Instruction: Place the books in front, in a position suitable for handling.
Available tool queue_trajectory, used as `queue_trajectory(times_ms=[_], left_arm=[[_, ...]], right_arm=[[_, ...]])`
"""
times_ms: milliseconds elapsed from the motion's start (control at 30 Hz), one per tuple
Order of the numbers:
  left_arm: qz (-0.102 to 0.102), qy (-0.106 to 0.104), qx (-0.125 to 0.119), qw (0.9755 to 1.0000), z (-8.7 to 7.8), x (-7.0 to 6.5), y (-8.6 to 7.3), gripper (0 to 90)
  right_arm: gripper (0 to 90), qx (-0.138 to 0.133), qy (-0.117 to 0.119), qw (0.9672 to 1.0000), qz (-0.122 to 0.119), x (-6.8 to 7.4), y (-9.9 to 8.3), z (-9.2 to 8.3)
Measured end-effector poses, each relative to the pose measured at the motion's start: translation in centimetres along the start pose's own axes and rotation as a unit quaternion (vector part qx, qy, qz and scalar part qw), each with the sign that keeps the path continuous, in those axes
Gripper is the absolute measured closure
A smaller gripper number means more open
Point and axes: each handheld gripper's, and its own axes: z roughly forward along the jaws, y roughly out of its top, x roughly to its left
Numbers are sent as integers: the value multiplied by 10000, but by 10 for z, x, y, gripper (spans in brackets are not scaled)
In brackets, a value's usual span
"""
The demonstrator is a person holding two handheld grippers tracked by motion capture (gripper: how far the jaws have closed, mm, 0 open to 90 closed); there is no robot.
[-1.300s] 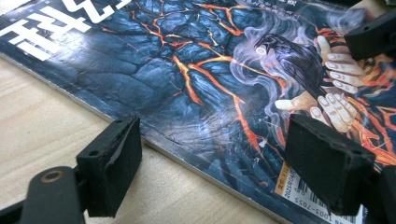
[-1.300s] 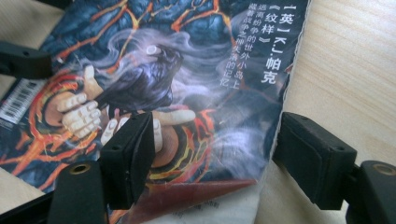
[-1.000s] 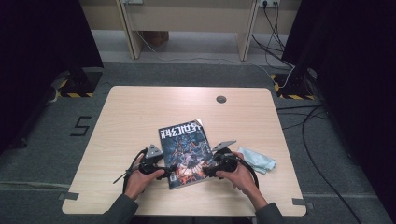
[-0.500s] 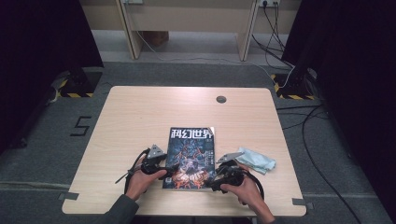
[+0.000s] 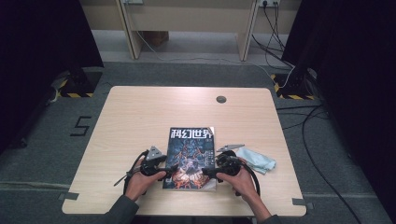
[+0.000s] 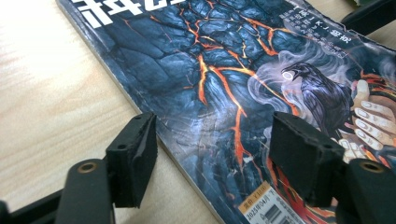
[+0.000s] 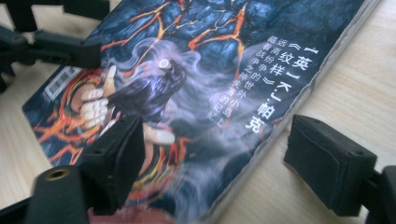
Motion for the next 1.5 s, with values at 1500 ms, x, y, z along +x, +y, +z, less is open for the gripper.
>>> queue_trajectory(times_ms=[1500], left_arm=[[236,-293,176,9991,-42,-10,-23,146]], right_arm=[[353,-695,-1568,9846,-345,-81,-23,-99]])
